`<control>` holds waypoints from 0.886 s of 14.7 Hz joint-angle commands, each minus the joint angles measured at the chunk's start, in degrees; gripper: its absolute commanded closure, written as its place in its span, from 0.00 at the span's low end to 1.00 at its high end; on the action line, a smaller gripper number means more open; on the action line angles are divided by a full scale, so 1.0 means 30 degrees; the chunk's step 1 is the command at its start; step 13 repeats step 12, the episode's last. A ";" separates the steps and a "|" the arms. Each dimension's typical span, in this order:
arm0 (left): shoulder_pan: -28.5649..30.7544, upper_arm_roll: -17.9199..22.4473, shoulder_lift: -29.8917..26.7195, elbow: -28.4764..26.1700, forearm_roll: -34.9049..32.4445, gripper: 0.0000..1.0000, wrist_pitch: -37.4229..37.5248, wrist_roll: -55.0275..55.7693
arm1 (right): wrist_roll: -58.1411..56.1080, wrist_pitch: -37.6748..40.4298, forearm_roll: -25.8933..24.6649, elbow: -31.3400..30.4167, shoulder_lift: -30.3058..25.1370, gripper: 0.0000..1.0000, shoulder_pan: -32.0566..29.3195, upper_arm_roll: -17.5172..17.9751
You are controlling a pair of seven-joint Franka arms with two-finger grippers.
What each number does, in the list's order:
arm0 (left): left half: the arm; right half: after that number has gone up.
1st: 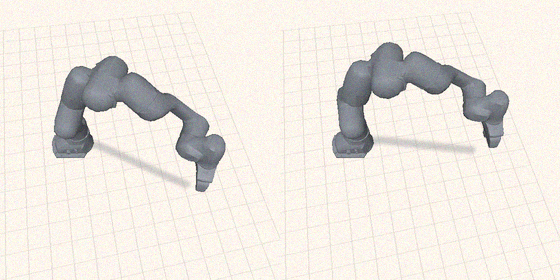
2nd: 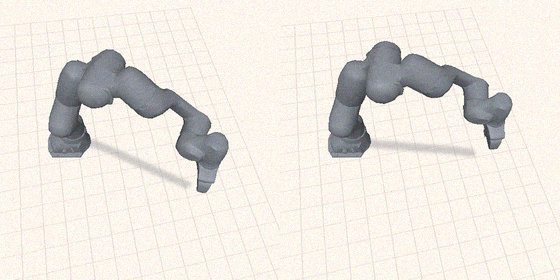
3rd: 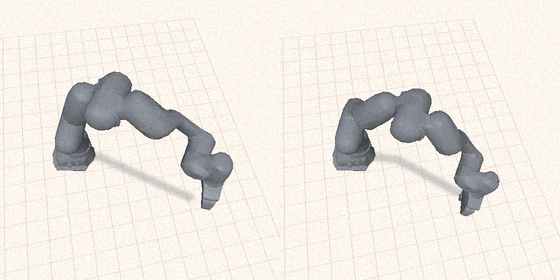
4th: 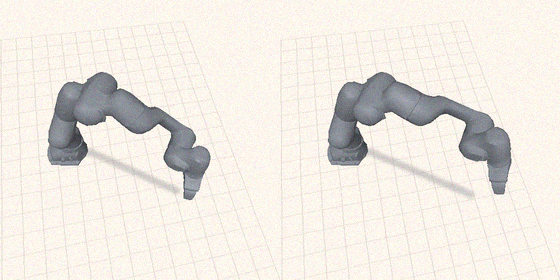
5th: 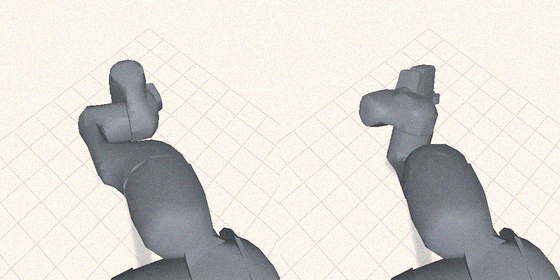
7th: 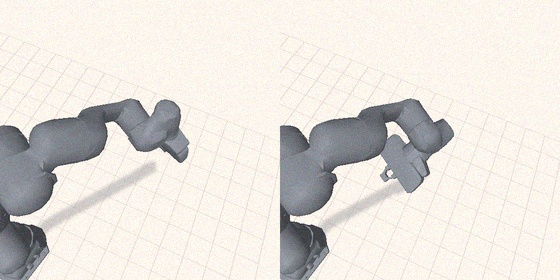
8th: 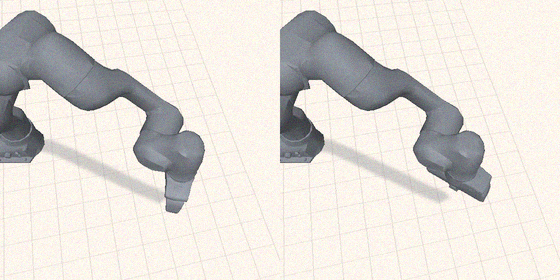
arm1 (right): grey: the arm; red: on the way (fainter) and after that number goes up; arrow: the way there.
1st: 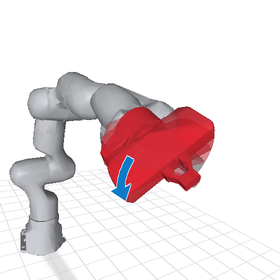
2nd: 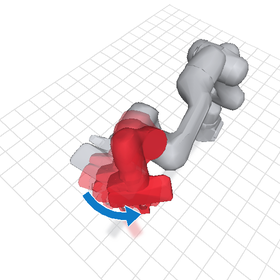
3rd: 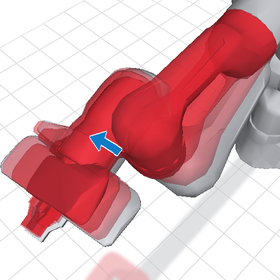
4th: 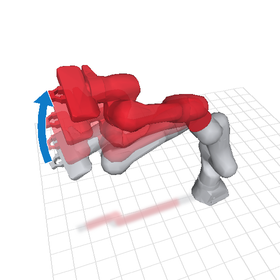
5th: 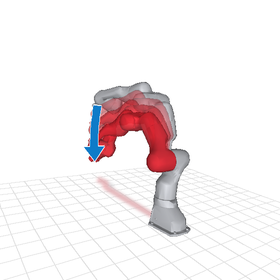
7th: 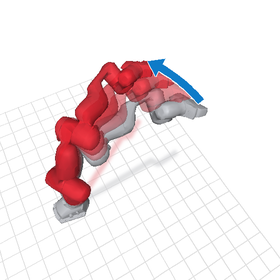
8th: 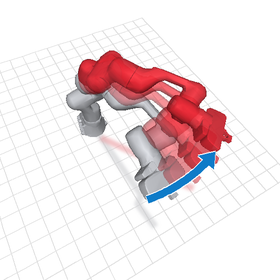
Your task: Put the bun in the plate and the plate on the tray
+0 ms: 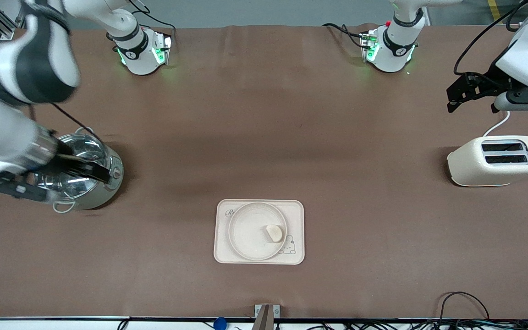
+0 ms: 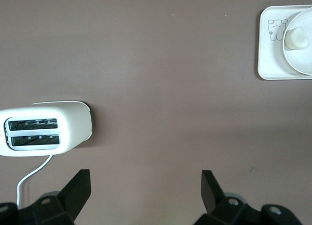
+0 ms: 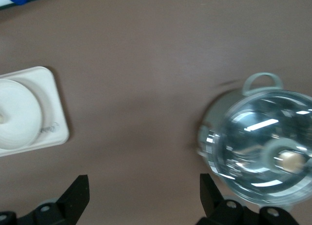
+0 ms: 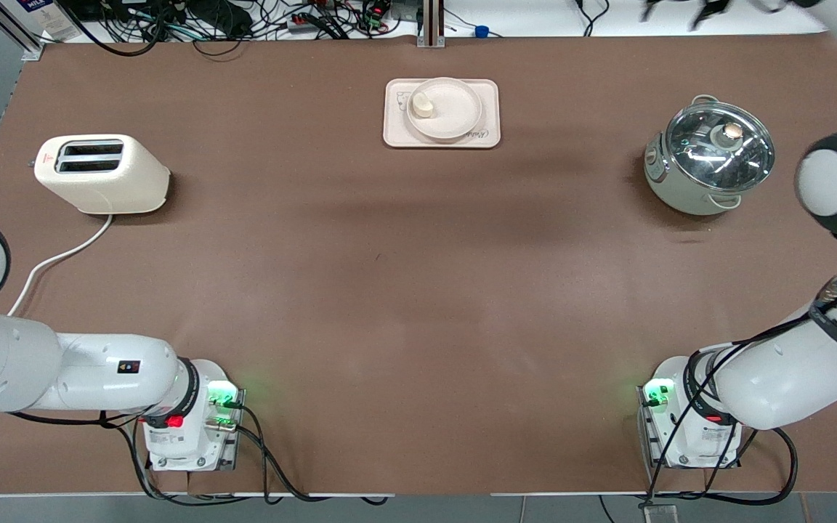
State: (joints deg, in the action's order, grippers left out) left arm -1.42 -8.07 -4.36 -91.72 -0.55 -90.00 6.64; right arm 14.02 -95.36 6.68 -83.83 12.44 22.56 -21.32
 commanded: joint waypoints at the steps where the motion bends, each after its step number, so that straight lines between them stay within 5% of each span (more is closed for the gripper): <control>1: 0.0092 -0.0064 0.0106 0.0398 0.0007 0.00 0.0175 -0.0309 | -0.0951 0.1428 -0.1142 -0.1293 -0.2413 0.00 -0.1217 0.0512; 6: 0.0063 -0.0093 0.0077 0.0632 0.0007 0.00 0.0380 -0.0310 | -0.2765 0.2958 -0.2695 -0.2054 -0.4613 0.00 -0.7162 0.6074; 10: 0.0034 -0.0239 0.0077 0.0691 0.0036 0.00 0.0644 -0.0281 | -0.5053 0.3483 -0.2842 -0.2026 -0.5288 0.00 -0.8048 0.6402; 13: 0.0034 -0.0240 0.0077 0.0691 0.0036 0.00 0.0673 -0.0280 | -0.5286 0.3573 -0.2842 -0.2026 -0.5318 0.00 -0.9532 0.7916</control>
